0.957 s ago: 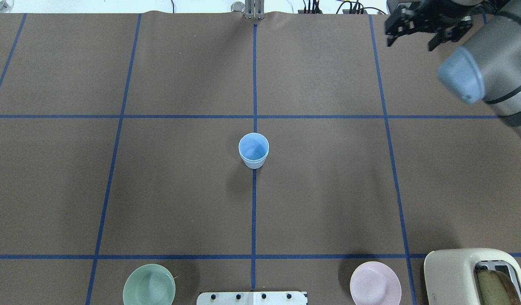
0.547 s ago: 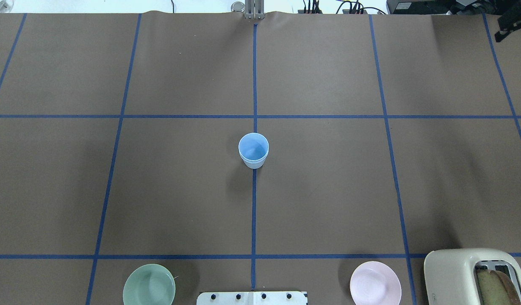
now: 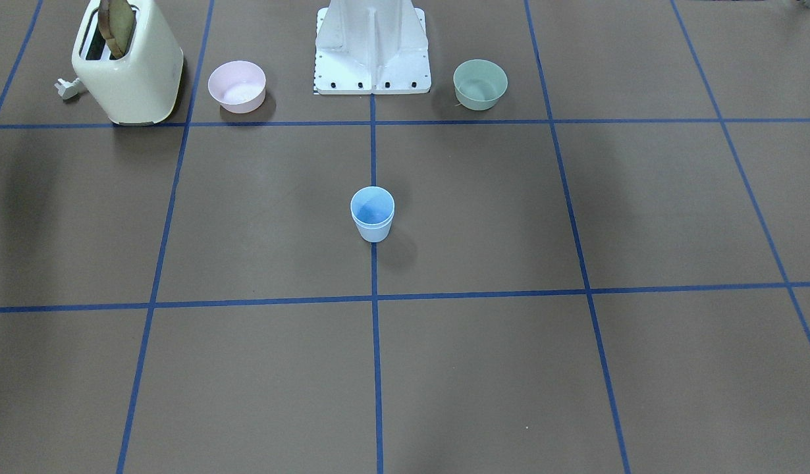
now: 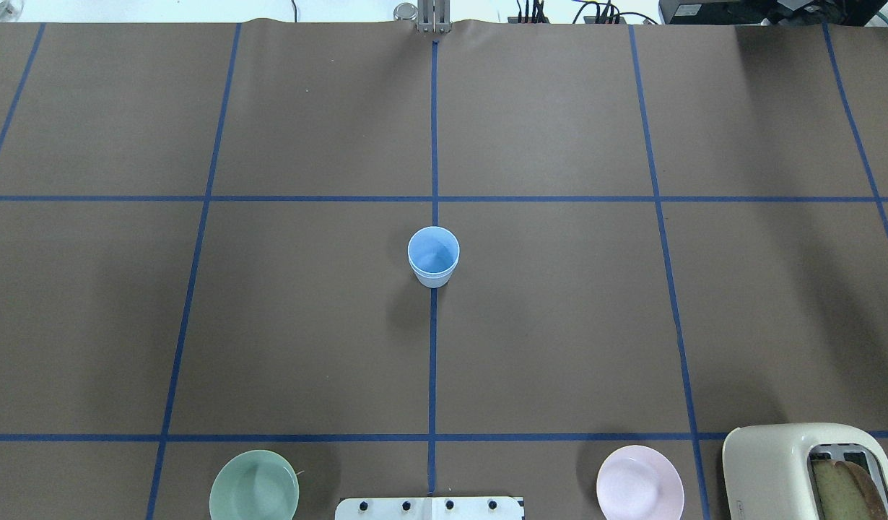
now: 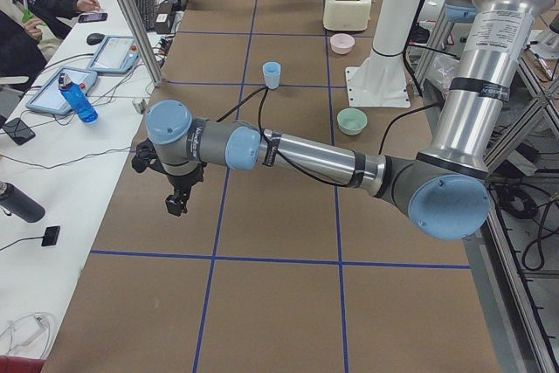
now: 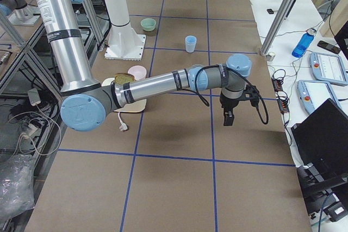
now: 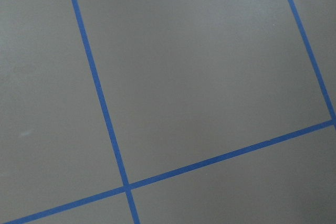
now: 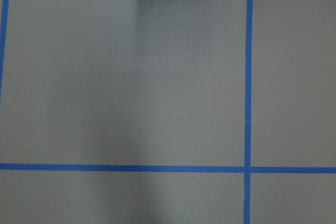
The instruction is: Stack blue cups with both arms
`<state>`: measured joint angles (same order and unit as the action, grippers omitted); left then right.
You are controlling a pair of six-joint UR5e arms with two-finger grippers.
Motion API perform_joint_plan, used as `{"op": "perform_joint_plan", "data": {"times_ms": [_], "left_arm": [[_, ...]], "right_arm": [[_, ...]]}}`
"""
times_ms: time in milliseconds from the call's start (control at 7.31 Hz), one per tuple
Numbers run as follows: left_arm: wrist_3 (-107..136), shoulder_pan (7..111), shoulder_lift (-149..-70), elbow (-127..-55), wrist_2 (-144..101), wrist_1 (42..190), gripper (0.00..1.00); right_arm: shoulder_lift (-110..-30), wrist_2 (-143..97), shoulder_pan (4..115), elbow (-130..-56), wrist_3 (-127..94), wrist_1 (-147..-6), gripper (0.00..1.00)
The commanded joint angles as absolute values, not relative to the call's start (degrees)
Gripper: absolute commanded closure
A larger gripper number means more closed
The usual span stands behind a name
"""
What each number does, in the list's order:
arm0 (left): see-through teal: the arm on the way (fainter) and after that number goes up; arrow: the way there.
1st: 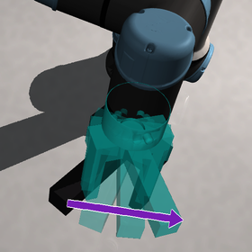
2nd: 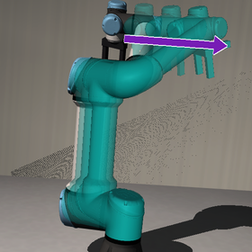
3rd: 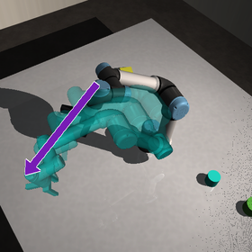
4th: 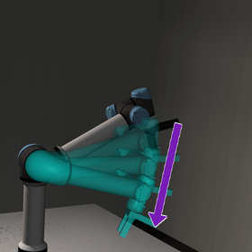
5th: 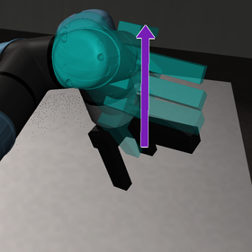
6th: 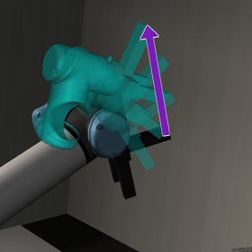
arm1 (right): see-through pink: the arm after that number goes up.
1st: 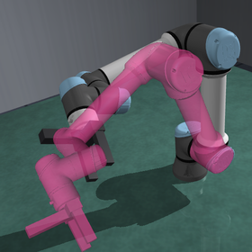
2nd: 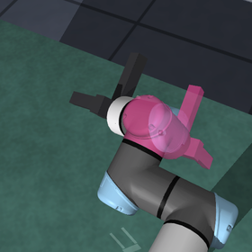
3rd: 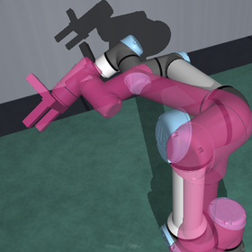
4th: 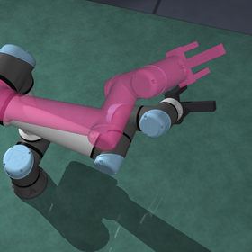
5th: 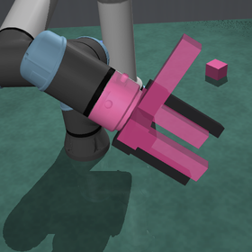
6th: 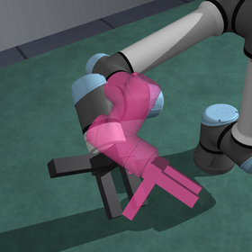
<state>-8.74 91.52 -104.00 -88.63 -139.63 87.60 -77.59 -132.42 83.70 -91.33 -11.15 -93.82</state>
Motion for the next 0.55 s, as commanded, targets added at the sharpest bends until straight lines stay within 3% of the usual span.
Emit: {"op": "perform_joint_plan", "data": {"times_ms": [0, 410], "left_arm": [[-8.7, 91.93, -103.01, -88.33, -139.4, 87.71, 0.02], [-8.79, 91.93, -102.04, -88.5, -139.39, 87.8, 0.02]], "right_arm": [[-78.48, -132.71, 83.76, -90.71, -11.16, -93.43, 0.0], [-78.93, -133.59, 83.76, -89.82, -11.25, -93.08, 0.0]]}}
